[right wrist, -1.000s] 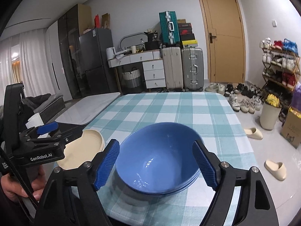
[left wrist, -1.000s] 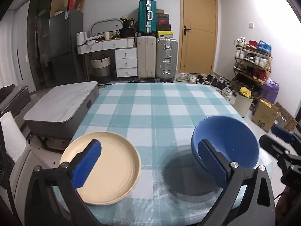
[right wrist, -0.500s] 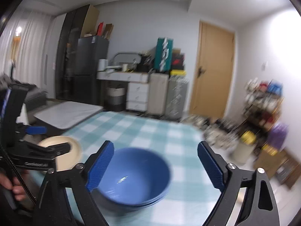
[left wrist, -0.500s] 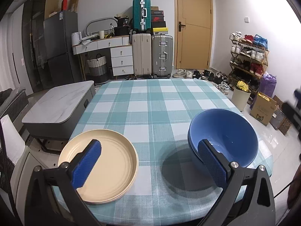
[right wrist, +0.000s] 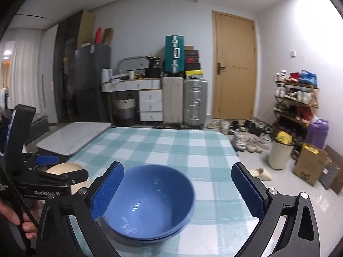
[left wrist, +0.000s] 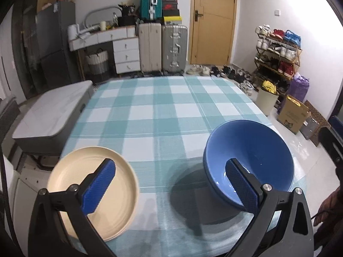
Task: Organize plates and bowls
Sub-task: 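Raise both grippers and move them to the rims of the bowl stack, then close both grippers on opposite rims of the stacked blue bowls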
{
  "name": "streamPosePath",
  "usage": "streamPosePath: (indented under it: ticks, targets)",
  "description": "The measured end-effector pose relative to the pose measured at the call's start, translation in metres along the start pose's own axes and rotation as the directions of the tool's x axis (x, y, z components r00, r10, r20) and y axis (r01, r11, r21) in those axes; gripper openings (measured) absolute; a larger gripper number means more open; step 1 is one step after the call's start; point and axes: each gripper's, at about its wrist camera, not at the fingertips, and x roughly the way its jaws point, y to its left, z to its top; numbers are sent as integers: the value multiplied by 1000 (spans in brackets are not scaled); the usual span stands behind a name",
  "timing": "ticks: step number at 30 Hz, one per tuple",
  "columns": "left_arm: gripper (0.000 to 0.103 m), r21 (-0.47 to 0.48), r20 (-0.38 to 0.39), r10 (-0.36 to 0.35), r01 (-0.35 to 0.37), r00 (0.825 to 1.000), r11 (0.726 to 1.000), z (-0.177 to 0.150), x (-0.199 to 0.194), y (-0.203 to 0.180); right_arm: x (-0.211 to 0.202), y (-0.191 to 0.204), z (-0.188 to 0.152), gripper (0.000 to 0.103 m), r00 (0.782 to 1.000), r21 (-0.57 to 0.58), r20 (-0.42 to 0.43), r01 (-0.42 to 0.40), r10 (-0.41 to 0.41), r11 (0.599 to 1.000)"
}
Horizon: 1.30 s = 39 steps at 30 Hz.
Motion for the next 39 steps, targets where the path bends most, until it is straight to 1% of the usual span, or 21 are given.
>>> streamPosePath:
  ticks: [1, 2, 6, 10, 12, 14, 15, 16, 19, 21, 24, 25, 27, 28, 29, 32, 34, 36, 37, 39]
  targets:
    - [103, 1, -12, -4, 4, 1000, 1000, 1, 5, -2, 1, -2, -1, 102, 1000, -1, 23, 8, -8, 1000]
    - [103, 2, -25, -8, 8, 1000, 1000, 2, 9, -4, 0, -4, -1, 102, 999, -8, 41, -1, 1, 1000]
    - [103, 4, -66, -23, 24, 998, 1000, 5, 22, -11, 9, -10, -1, 102, 1000, -18, 15, -4, 5, 1000]
    - [103, 23, -69, -29, 31, 997, 999, 7, 27, -19, 16, -20, -1, 102, 999, 44, 21, -43, 42, 998]
    - [103, 28, -75, -24, 27, 997, 999, 9, 30, -20, 19, -26, -2, 102, 997, 90, 14, -83, 82, 992]
    - [103, 27, -86, -25, 27, 996, 999, 9, 35, -20, 28, -29, -1, 102, 992, 119, -27, -122, 126, 985]
    - [103, 28, -94, -25, 28, 995, 999, 10, 37, -20, 31, -30, -1, 102, 989, 125, -46, -131, 138, 983]
    - [103, 30, -105, -25, 28, 994, 999, 10, 40, -20, 38, -31, -2, 102, 986, 127, -82, -135, 146, 983]
    - [103, 33, -132, -22, 27, 991, 999, 11, 49, -21, 53, -31, -7, 102, 967, 139, -173, -162, 185, 977]
    - [103, 44, -153, -24, 31, 988, 999, 11, 56, -22, 68, -30, -13, 102, 955, 132, -243, -142, 171, 981]
    - [103, 61, -207, -19, 32, 978, 998, 10, 68, -25, 93, -30, -24, 102, 917, 123, -360, -133, 169, 983]
    - [103, 60, -229, -28, 43, 973, 997, 9, 73, -25, 99, -31, -28, 102, 906, 130, -384, -139, 179, 982]
    - [103, 62, -277, -52, 72, 959, 995, 8, 82, -27, 112, -34, -35, 102, 875, 164, -428, -169, 224, 972]
    - [103, 58, -298, -70, 91, 952, 994, 8, 86, -27, 118, -35, -38, 102, 862, 181, -445, -178, 242, 967]
    - [103, 49, -330, -92, 115, 940, 992, 8, 92, -27, 125, -37, -41, 102, 843, 212, -463, -195, 274, 958]
    - [103, 13, -373, -127, 142, 919, 990, 10, 103, -24, 141, -43, -46, 102, 790, 302, -504, -218, 350, 928]
    - [102, 15, -402, -134, 153, 906, 988, 11, 110, -24, 152, -49, -50, 102, 758, 346, -536, -205, 372, 916]
    - [102, 39, -422, -131, 162, 897, 986, 12, 115, -26, 161, -52, -53, 101, 732, 375, -561, -191, 386, 907]
    - [101, 50, -434, -128, 166, 892, 985, 12, 117, -27, 167, -54, -57, 99, 714, 393, -578, -181, 395, 902]
    - [101, 71, -472, -122, 176, 873, 982, 11, 124, -29, 173, -56, -61, 94, 682, 423, -598, -177, 421, 888]
